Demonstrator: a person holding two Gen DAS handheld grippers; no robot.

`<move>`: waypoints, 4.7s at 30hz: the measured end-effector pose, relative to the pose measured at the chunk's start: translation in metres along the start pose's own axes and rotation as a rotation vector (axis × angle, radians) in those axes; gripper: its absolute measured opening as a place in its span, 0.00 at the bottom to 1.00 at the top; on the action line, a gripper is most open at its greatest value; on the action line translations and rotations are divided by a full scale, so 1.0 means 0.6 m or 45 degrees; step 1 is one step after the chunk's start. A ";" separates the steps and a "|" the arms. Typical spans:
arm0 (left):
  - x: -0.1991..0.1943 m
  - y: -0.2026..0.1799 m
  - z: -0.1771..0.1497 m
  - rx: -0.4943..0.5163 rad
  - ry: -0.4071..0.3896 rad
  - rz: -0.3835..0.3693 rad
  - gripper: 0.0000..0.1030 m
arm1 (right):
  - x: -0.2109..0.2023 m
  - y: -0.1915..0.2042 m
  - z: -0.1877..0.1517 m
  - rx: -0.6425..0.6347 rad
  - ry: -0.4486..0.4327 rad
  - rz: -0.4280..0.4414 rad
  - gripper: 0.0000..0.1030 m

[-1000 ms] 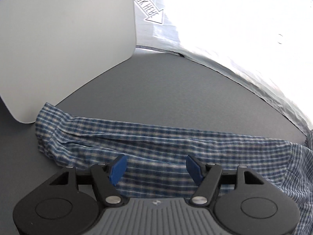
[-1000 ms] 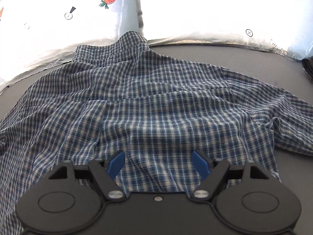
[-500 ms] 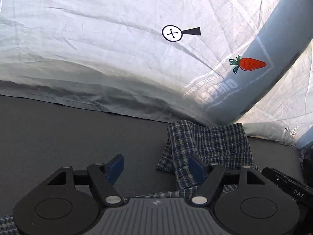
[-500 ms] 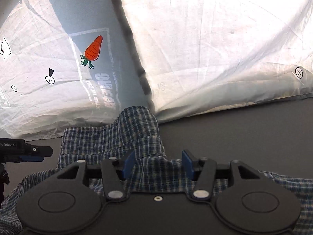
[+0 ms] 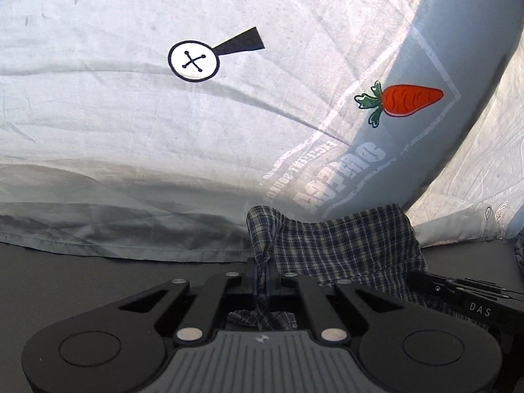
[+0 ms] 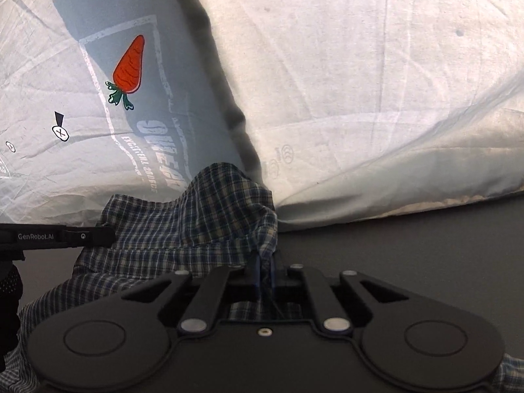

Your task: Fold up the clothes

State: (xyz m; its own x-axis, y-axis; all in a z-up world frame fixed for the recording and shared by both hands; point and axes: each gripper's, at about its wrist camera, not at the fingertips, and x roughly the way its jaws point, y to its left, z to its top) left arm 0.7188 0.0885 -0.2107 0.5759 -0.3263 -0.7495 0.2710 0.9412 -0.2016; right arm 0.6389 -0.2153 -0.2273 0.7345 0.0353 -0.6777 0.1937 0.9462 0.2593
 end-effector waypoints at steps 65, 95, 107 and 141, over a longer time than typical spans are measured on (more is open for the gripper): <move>-0.723 0.146 -0.674 -0.861 0.009 0.477 0.65 | -0.620 0.081 -0.481 0.014 0.153 -0.207 1.00; -0.640 0.522 -0.505 -1.179 -0.188 0.743 0.78 | -0.380 0.284 -0.443 -0.083 0.322 -0.225 1.00; -0.569 0.496 -0.441 -0.918 -0.232 0.856 0.11 | -0.367 0.299 -0.447 -0.129 0.282 -0.287 1.00; -0.488 0.177 -0.382 -0.507 0.084 0.433 0.61 | -0.373 0.204 -0.379 0.516 0.158 0.378 0.86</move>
State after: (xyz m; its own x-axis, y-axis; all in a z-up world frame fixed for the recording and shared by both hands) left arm 0.4019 0.3044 -0.1572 0.5270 -0.0023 -0.8498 -0.2446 0.9573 -0.1543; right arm 0.3503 -0.0346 -0.2001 0.7183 0.3445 -0.6045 0.2433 0.6896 0.6821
